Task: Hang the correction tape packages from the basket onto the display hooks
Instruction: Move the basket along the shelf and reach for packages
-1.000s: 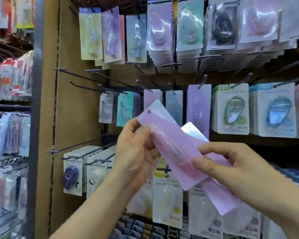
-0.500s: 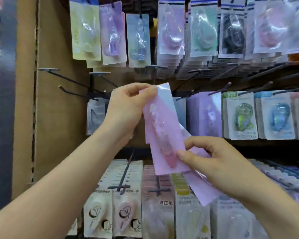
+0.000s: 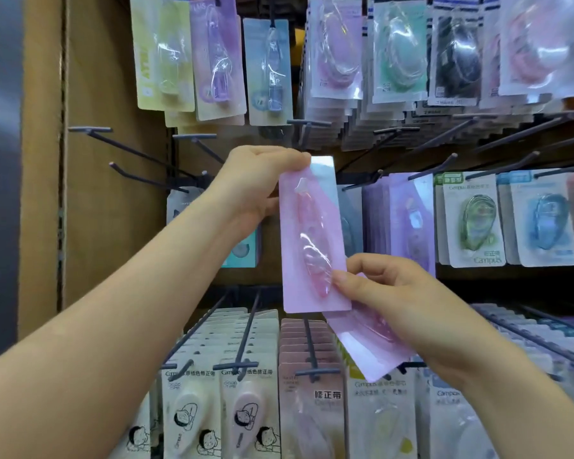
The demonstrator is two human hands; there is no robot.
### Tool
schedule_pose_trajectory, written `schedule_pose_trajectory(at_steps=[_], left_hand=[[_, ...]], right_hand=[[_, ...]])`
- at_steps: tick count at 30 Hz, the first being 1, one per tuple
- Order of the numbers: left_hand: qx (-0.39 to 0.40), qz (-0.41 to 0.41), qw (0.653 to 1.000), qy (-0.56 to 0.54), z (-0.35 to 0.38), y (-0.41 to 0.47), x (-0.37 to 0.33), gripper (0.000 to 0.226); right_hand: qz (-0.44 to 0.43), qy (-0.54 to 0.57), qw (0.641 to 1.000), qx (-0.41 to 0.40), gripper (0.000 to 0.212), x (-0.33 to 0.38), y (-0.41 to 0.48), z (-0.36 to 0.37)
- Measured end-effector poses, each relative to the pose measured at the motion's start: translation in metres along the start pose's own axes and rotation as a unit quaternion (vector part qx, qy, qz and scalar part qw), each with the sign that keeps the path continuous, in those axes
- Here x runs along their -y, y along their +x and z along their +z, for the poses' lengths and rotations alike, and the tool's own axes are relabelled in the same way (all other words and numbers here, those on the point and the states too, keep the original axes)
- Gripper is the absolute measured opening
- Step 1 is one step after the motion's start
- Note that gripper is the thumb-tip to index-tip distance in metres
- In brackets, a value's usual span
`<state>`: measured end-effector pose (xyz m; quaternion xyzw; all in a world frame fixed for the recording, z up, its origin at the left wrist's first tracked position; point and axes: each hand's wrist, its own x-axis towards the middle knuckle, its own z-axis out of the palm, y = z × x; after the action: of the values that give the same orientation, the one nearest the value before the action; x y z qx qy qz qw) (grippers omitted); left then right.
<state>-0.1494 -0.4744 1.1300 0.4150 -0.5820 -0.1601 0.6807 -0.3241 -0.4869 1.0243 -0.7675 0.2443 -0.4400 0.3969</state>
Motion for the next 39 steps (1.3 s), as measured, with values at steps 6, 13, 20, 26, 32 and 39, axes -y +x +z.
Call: schedule_pose_trajectory(at_steps=[6, 13, 20, 26, 32, 39], left_hand=[[0.058, -0.109, 0.987, -0.1, -0.003, 0.003, 0.004, 0.028], [0.001, 0.199, 0.976, 0.091, -0.01, 0.002, 0.017, 0.004], [-0.011, 0.149, 0.981, 0.12, -0.011, -0.015, 0.029, 0.017], [0.206, 0.0, 0.978, -0.014, -0.02, -0.047, 0.044, 0.067], [0.093, 0.018, 0.992, 0.083, -0.017, -0.027, 0.054, 0.077], [0.081, 0.021, 0.961, 0.265, -0.006, 0.025, 0.087, 0.083]], right_hand=[[-0.013, 0.017, 1.0, 0.011, 0.032, 0.001, -0.001, -0.009], [-0.041, -0.007, 0.999, -0.016, 0.027, 0.0, -0.003, -0.002], [-0.13, -0.145, 0.974, -0.112, 0.024, -0.012, -0.001, 0.009], [-0.049, 0.03, 0.993, -0.1, 0.025, -0.013, 0.003, 0.014], [-0.062, -0.093, 0.976, -0.186, 0.016, -0.02, 0.01, 0.01], [-0.06, -0.088, 0.97, -0.218, 0.082, -0.026, 0.005, -0.006]])
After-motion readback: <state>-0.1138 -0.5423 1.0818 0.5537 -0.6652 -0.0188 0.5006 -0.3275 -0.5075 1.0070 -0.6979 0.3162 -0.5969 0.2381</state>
